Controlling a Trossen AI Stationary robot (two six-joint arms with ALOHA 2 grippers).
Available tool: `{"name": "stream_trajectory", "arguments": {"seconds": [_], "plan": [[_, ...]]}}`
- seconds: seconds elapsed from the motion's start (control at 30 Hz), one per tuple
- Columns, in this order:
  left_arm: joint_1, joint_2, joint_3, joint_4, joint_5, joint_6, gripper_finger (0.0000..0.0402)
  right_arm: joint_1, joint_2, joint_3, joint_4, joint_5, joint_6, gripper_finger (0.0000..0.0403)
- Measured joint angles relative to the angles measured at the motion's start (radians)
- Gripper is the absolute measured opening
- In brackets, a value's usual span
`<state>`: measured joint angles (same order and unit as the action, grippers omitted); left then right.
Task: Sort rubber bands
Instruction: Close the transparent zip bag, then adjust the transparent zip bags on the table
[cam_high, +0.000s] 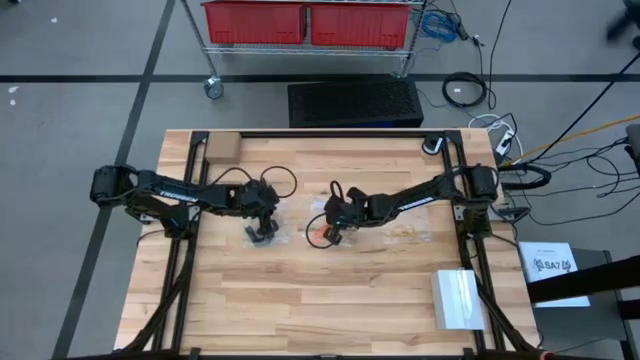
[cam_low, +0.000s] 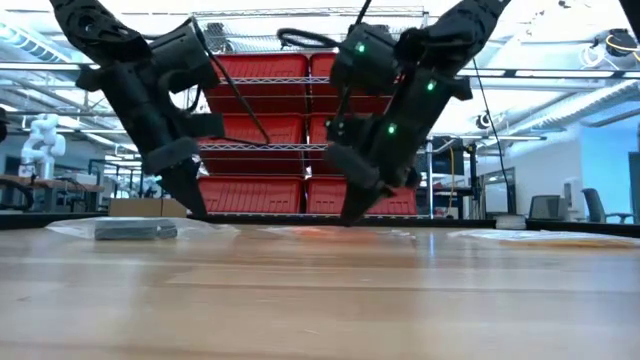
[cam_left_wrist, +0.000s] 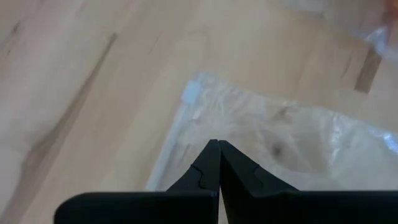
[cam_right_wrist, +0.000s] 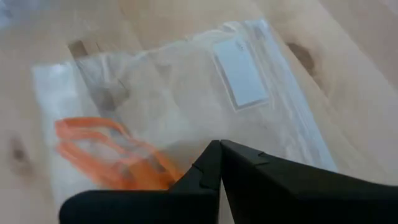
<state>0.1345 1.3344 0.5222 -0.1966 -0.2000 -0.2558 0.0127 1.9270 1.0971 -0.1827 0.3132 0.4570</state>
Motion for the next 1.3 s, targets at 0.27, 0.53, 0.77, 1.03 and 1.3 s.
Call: {"name": "stream_trajectory", "arguments": {"seconds": [0.27, 0.53, 0.77, 1.03, 1.3], "plan": [[0.001, 0.077, -0.012, 0.060, -0.046, 0.031, 0.0006, -0.006, 0.020, 0.000, 0.023, -0.007, -0.183, 0.0000], [0.001, 0.080, -0.012, 0.139, -0.046, 0.160, 0.0006, -0.006, 0.017, 0.000, 0.026, -0.033, -0.356, 0.0000], [0.001, 0.080, -0.012, 0.171, -0.044, 0.192, 0.0006, -0.006, 0.016, 0.000, 0.056, -0.056, -0.439, 0.0000], [-0.004, 0.057, -0.010, 0.028, -0.041, -0.068, 0.0006, -0.007, 0.008, 0.045, 0.032, -0.054, -0.122, 0.0000], [-0.004, 0.083, -0.014, 0.058, -0.045, -0.025, 0.0006, -0.022, 0.038, 0.044, 0.014, -0.058, -0.214, 0.0000]]}}
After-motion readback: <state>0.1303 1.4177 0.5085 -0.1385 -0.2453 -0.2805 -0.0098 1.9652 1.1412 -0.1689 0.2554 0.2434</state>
